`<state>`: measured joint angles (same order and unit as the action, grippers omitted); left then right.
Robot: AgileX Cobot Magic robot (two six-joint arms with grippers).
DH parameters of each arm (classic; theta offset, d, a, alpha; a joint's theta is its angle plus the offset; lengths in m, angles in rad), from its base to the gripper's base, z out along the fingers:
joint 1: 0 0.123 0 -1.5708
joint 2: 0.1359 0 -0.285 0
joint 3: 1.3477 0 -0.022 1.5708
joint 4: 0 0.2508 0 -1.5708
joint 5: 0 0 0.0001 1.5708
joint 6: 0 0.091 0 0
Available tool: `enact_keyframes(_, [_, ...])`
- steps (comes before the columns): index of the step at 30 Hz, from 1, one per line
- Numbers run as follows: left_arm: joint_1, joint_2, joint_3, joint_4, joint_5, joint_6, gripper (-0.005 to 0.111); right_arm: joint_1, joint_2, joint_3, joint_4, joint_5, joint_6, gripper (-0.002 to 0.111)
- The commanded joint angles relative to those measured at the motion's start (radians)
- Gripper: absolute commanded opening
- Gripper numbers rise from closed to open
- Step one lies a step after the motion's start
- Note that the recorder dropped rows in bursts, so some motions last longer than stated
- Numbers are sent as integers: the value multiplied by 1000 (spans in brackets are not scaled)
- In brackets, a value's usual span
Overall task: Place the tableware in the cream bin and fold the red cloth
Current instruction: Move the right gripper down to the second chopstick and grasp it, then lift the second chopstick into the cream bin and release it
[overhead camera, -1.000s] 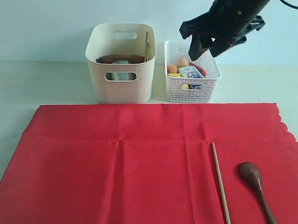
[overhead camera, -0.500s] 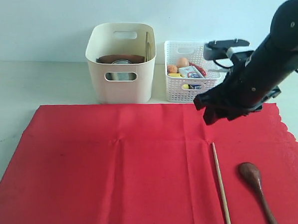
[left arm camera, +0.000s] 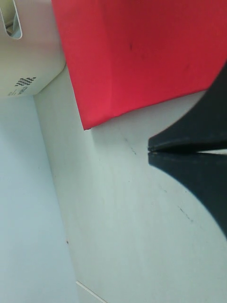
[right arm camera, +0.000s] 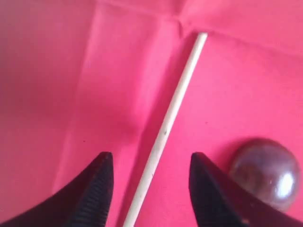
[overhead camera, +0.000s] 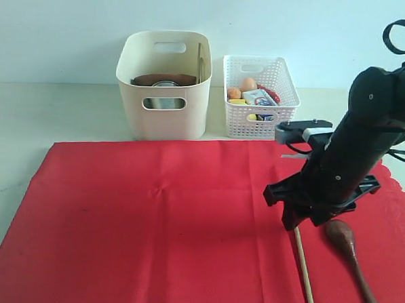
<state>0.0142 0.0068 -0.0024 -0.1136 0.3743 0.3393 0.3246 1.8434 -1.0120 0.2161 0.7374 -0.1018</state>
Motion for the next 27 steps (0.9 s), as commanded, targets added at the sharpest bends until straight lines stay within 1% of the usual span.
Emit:
enact_keyframes(1, [-4, -7, 2, -1, -3, -2, 0, 2, 11, 40, 10, -20, 4, 48])
enact_keyframes(6, [-4, -7, 2, -1, -3, -2, 0, 2, 14, 79, 10, -85, 18, 46])
enact_keyframes(10, [-4, -7, 2, -1, -3, -2, 0, 2, 32, 79, 14, -87, 20, 42])
enact_keyframes(12, [-4, -7, 2, -1, -3, -2, 0, 2, 45, 79, 14, -94, 21, 38])
enact_keyframes(16, [-4, -7, 2, -1, -3, -2, 0, 2, 77, 79, 15, -103, 21, 20])
enact_keyframes(19, [-4, -7, 2, -1, -3, -2, 0, 2, 77, 79, 14, -105, -1, 1])
enact_keyframes(20, [-4, -7, 2, -1, -3, -2, 0, 2, 72, 79, 14, -105, -3, 0])
enact_keyframes(27, [-4, -7, 2, -1, -3, -2, 0, 2, -33, 77, 15, -99, -3, 0])
